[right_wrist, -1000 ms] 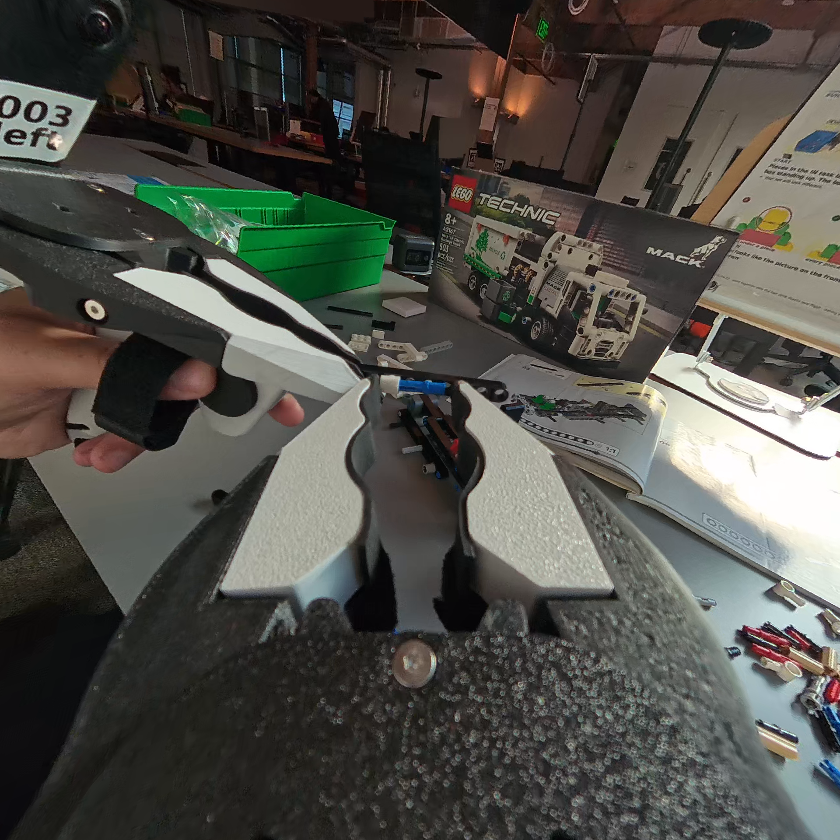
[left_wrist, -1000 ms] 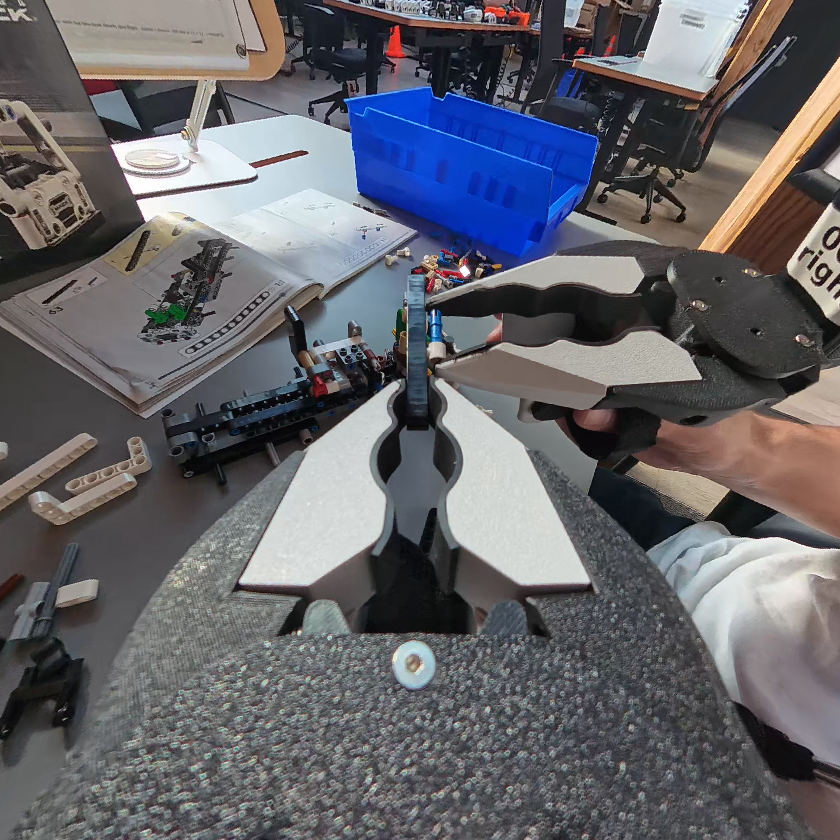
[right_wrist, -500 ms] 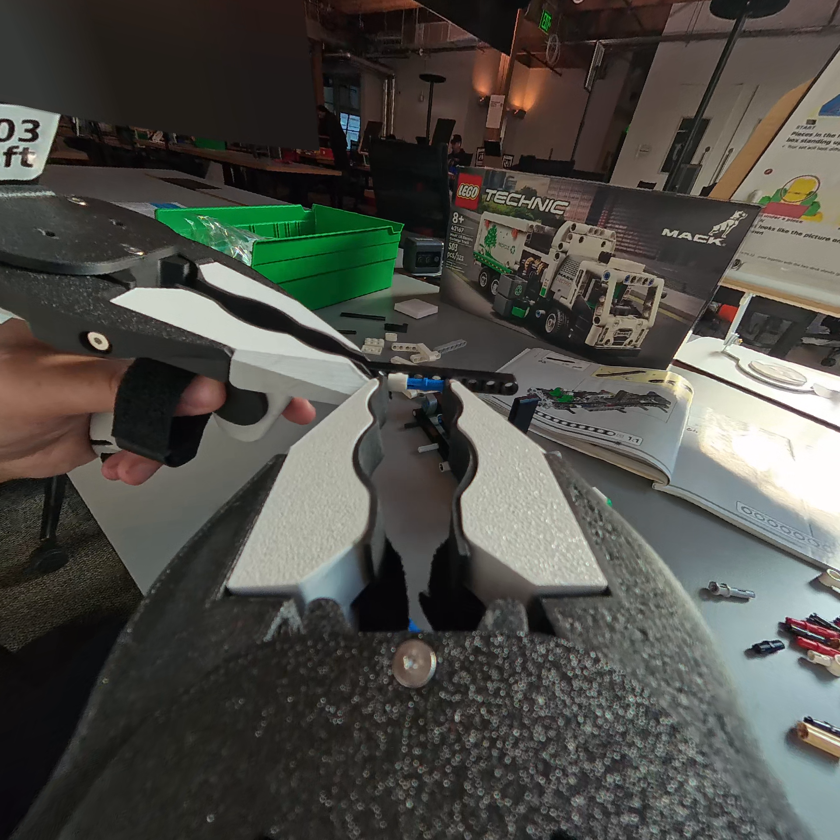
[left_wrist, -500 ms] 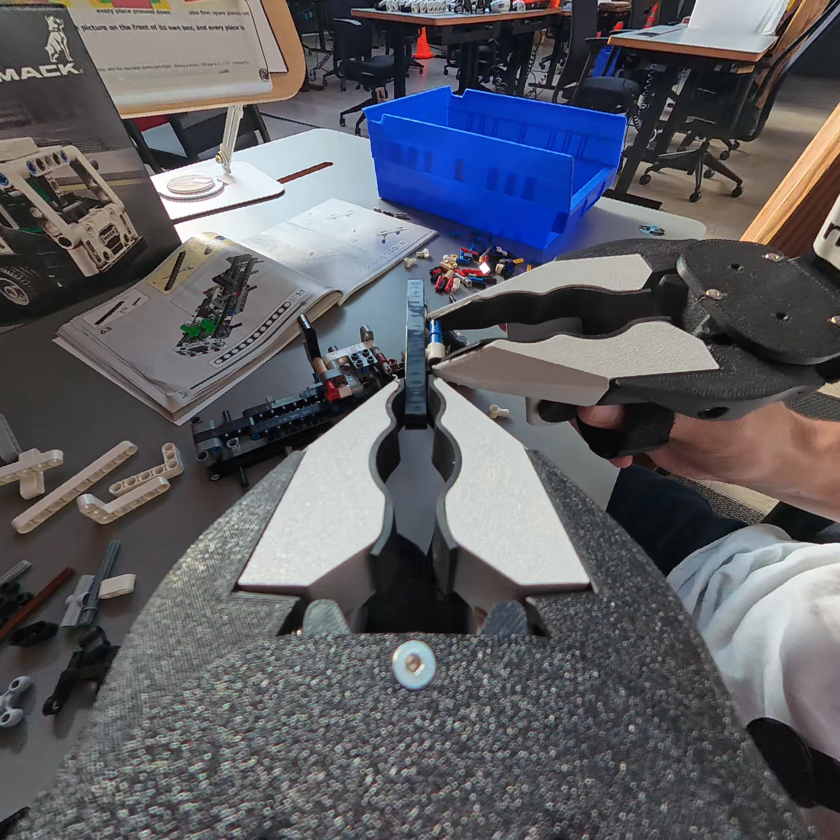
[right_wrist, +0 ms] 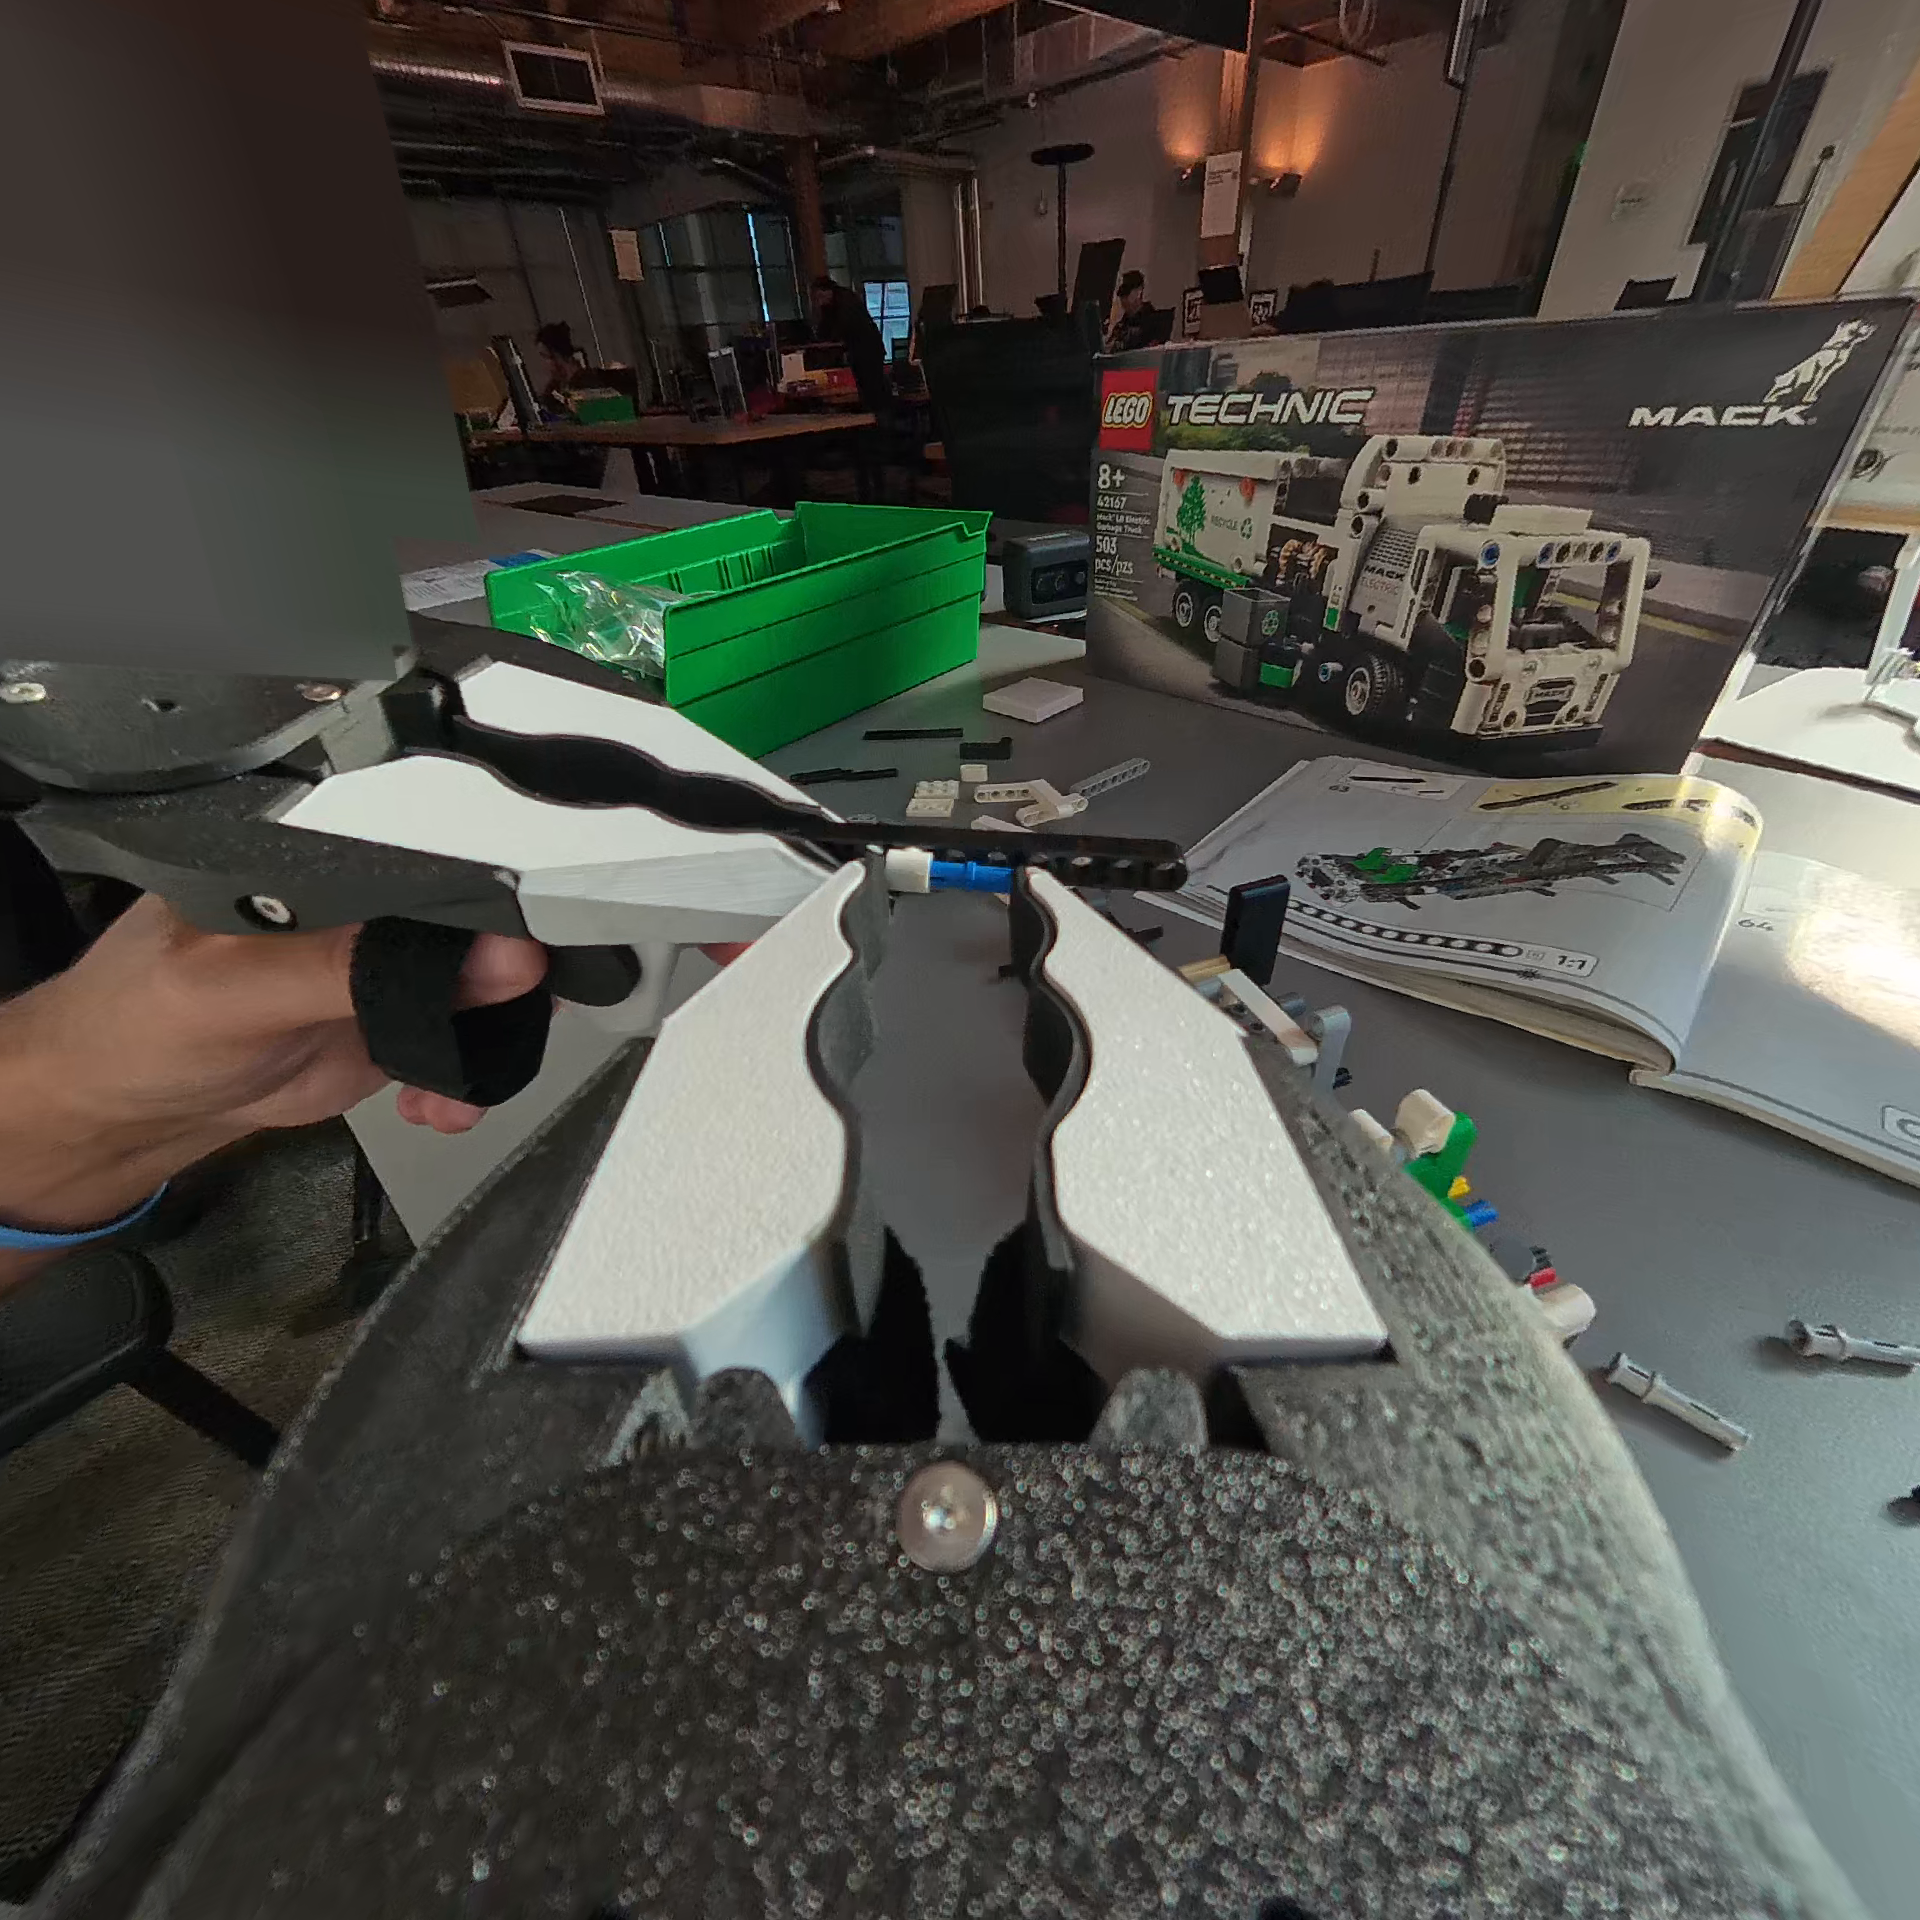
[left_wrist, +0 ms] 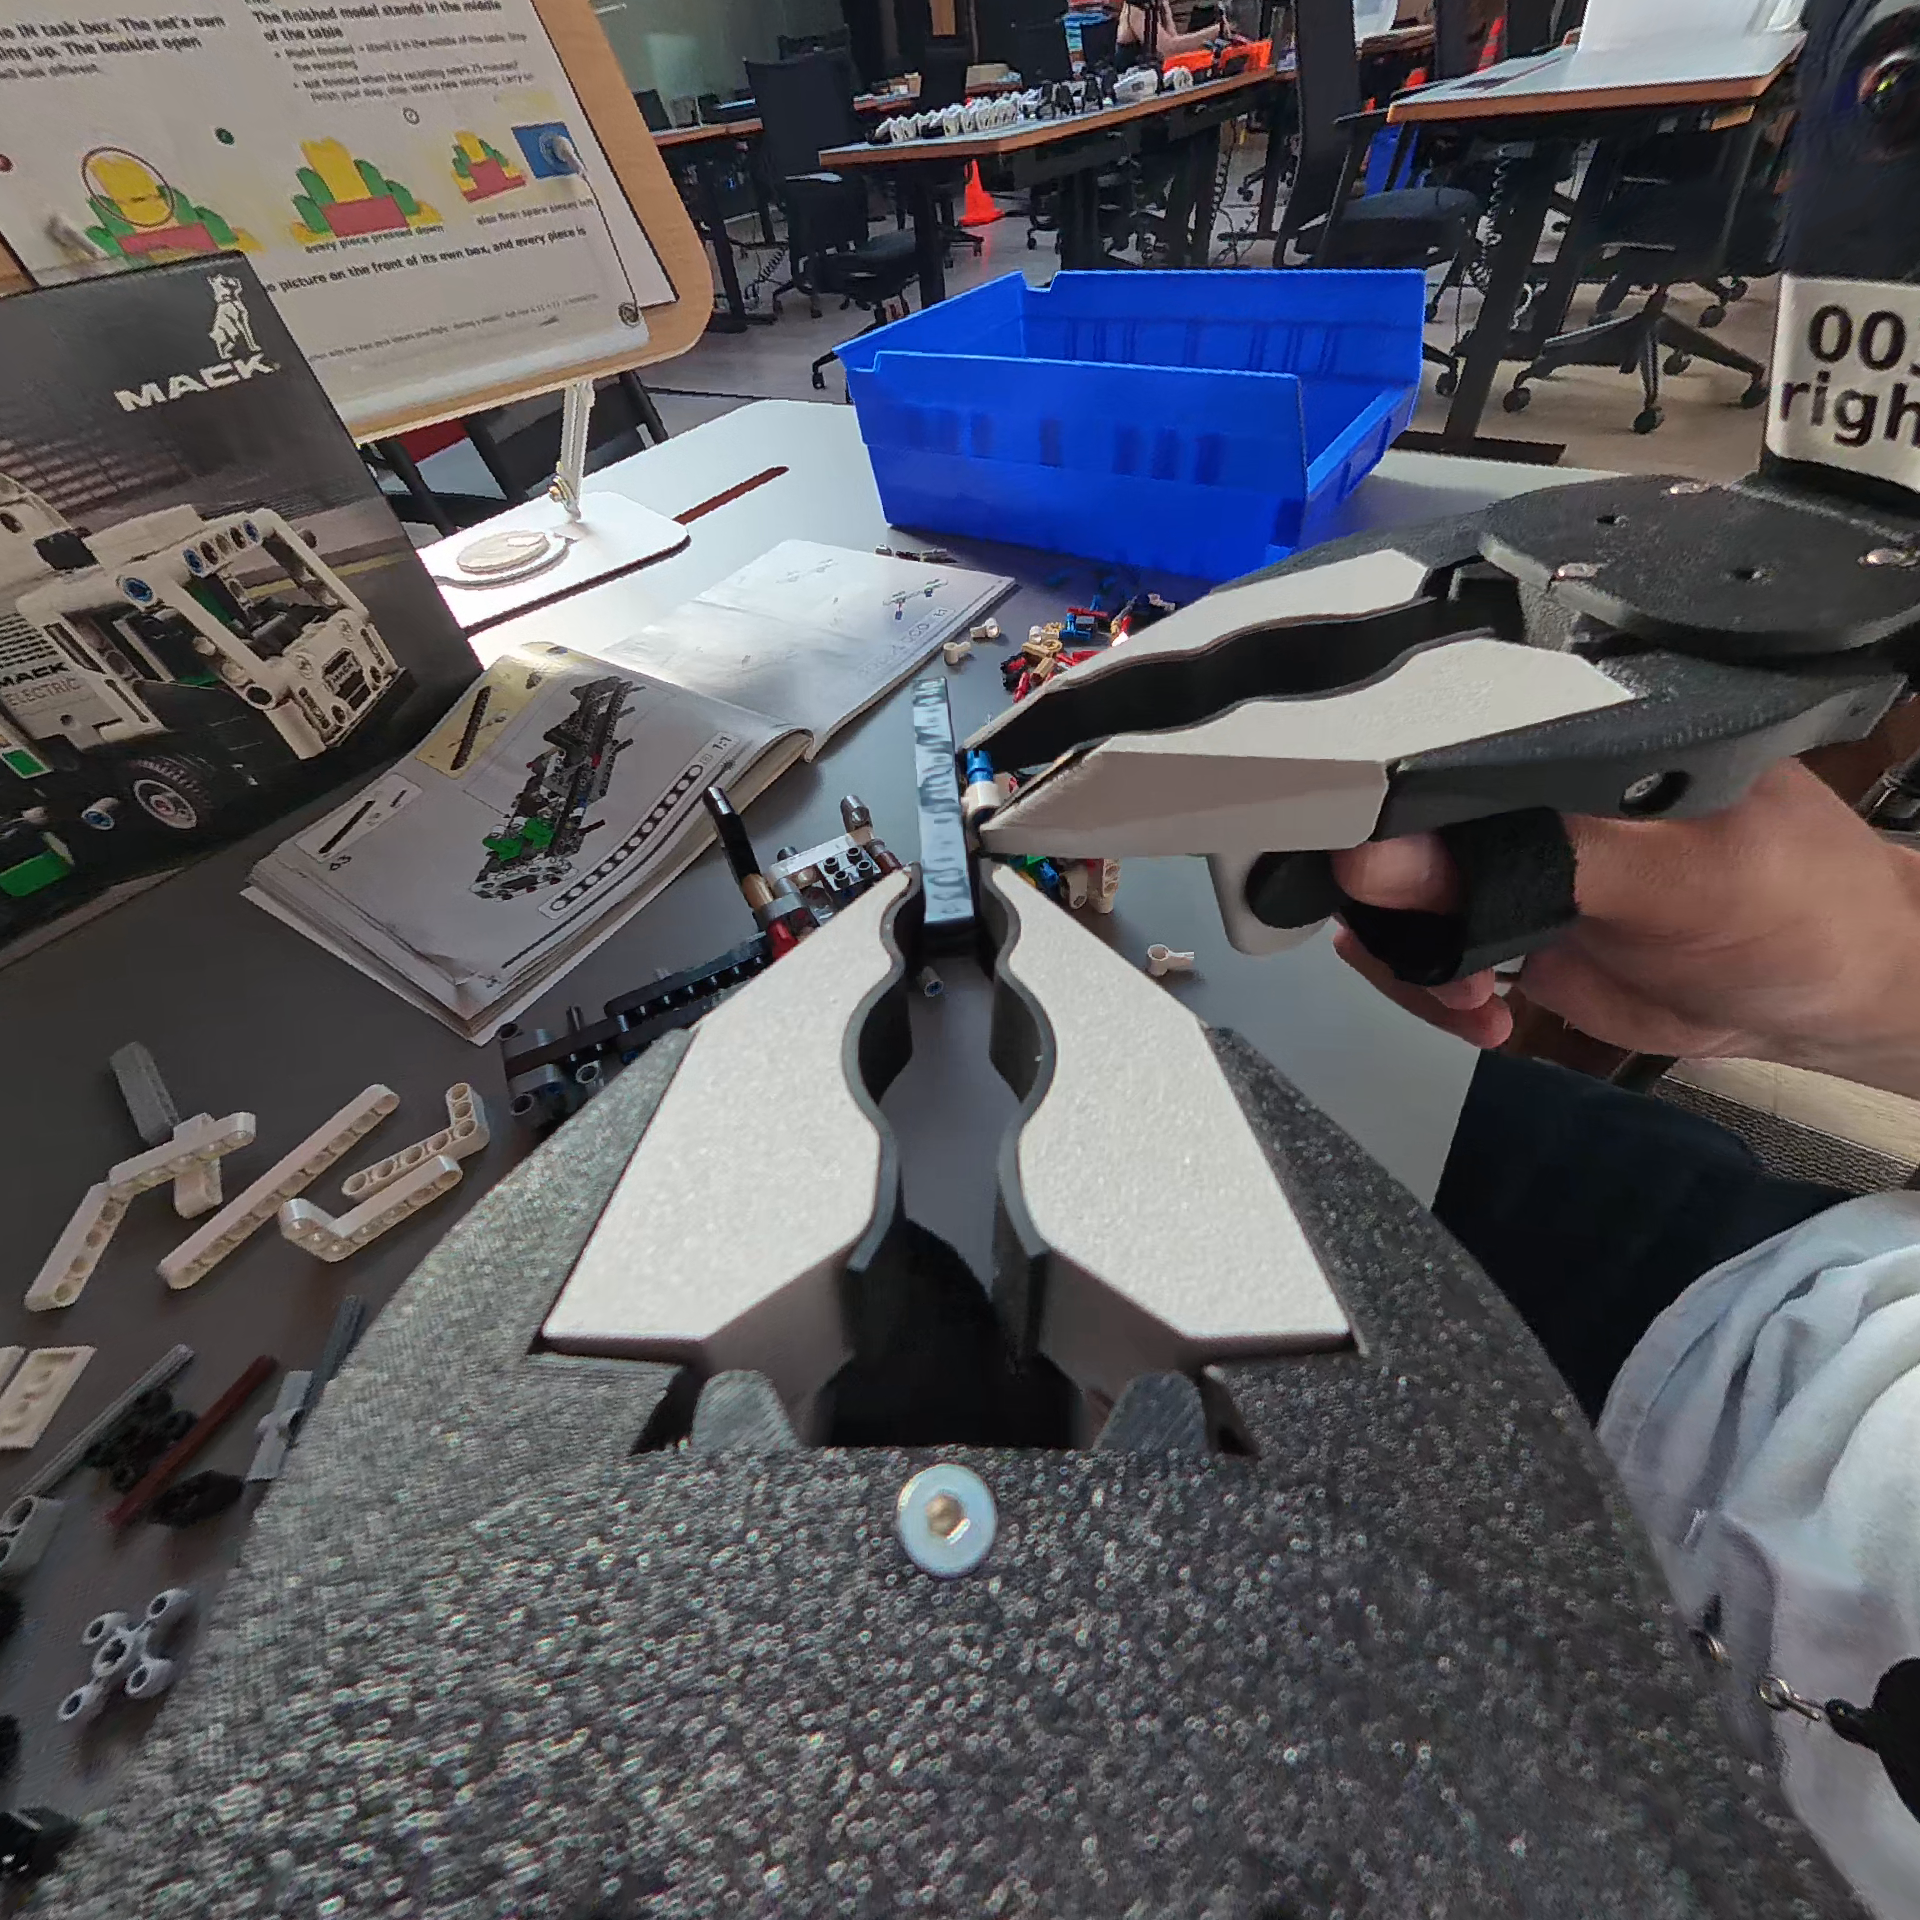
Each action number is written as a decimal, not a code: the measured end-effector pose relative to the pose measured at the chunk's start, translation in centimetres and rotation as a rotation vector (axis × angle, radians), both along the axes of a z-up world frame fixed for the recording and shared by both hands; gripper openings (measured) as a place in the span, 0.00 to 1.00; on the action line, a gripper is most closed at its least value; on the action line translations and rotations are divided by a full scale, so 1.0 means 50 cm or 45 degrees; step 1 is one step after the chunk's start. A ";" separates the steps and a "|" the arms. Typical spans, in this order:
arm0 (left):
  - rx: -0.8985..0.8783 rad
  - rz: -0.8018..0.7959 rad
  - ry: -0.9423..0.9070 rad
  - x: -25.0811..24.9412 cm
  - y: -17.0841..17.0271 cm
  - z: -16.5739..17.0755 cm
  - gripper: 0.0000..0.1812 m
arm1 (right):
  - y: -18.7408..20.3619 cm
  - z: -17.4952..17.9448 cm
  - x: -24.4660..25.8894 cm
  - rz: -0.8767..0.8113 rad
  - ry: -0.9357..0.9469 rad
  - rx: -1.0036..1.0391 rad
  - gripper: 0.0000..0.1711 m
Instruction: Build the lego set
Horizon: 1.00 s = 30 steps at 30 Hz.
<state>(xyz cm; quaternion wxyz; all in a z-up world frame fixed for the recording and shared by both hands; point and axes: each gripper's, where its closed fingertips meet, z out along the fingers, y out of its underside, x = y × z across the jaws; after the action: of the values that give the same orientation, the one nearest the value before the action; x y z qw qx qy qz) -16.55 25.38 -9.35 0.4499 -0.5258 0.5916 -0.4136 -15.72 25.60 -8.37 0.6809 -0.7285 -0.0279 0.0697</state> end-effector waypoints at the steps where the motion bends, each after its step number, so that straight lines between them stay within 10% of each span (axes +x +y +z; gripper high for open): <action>1: -0.003 0.002 0.001 0.000 0.001 -0.001 0.04 | 0.000 0.001 0.001 -0.003 -0.056 0.011 0.13; 30: -0.361 0.106 0.212 -0.054 0.089 -0.087 0.03 | -0.091 -0.026 0.070 0.070 -0.211 -0.149 0.15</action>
<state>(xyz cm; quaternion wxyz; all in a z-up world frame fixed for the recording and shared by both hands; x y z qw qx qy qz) -19.26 29.84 -13.69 0.3373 -0.6404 0.5404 -0.4289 -12.21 21.05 -9.65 0.6303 -0.7693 -0.1001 0.0293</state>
